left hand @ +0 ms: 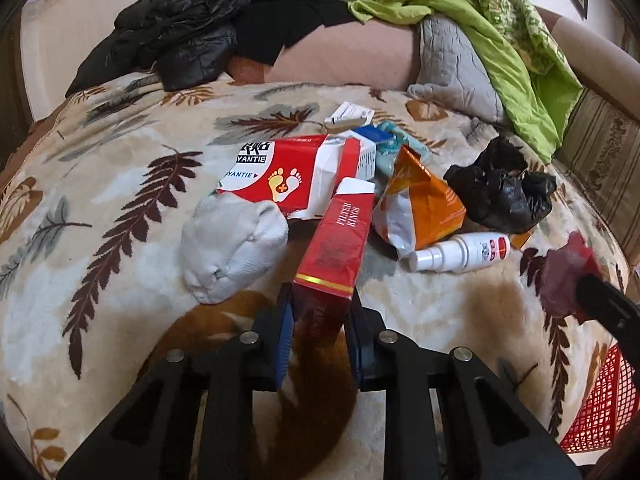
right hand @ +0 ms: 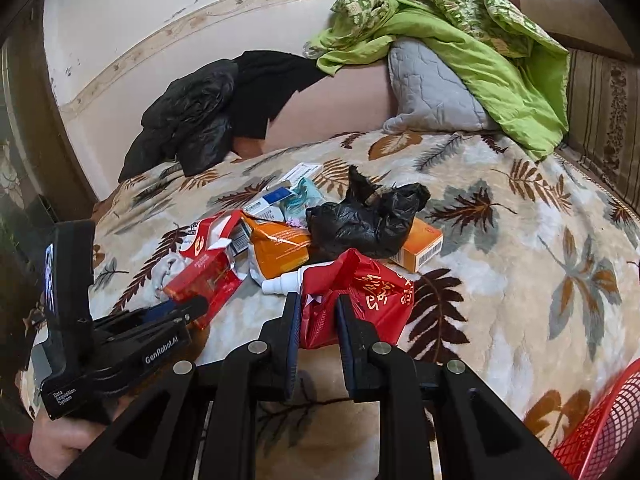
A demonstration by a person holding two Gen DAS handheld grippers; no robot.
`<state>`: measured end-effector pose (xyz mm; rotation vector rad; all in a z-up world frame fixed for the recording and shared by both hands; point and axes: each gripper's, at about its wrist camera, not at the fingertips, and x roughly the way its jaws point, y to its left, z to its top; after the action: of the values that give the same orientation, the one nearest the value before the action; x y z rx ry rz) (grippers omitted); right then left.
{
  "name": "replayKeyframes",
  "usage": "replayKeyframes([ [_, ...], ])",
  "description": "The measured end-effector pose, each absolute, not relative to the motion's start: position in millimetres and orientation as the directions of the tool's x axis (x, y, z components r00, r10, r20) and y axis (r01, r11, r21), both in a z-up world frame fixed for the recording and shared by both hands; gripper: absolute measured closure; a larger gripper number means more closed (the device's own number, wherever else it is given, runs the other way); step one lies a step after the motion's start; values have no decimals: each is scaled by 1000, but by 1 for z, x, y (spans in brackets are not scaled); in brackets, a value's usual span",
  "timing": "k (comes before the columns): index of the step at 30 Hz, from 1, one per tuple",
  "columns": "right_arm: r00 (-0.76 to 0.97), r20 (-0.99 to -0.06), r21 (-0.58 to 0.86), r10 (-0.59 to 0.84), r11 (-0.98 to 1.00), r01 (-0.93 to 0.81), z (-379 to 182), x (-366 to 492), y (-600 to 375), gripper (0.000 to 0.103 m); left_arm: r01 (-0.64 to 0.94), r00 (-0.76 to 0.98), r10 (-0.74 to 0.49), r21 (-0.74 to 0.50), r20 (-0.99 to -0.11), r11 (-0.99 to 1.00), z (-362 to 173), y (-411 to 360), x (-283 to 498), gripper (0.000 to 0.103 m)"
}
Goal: Collect trash
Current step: 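Grasp the red cigarette box with the left tool while the right tool grasps the red plastic bag, then lift the red box with the left tool while the right tool lifts the red bag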
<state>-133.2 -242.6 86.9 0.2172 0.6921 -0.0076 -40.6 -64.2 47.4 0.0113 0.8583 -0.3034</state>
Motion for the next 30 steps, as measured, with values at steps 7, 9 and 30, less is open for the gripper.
replayKeyframes([
  [7, 780, -617, 223, 104, 974, 46, 89, -133, -234, 84, 300, 684, -283, -94, -673, 949, 68, -56, -76, 82],
  [9, 790, -602, 218, 114, 976, 25, 93, -135, -227, 84, 305, 707, -285, -85, -647, 949, 77, -52, -88, 82],
  [30, 791, -563, 315, 241, 947, -64, 96, -170, -213, 84, 229, 799, -165, 38, -578, 973, 93, -31, -149, 82],
])
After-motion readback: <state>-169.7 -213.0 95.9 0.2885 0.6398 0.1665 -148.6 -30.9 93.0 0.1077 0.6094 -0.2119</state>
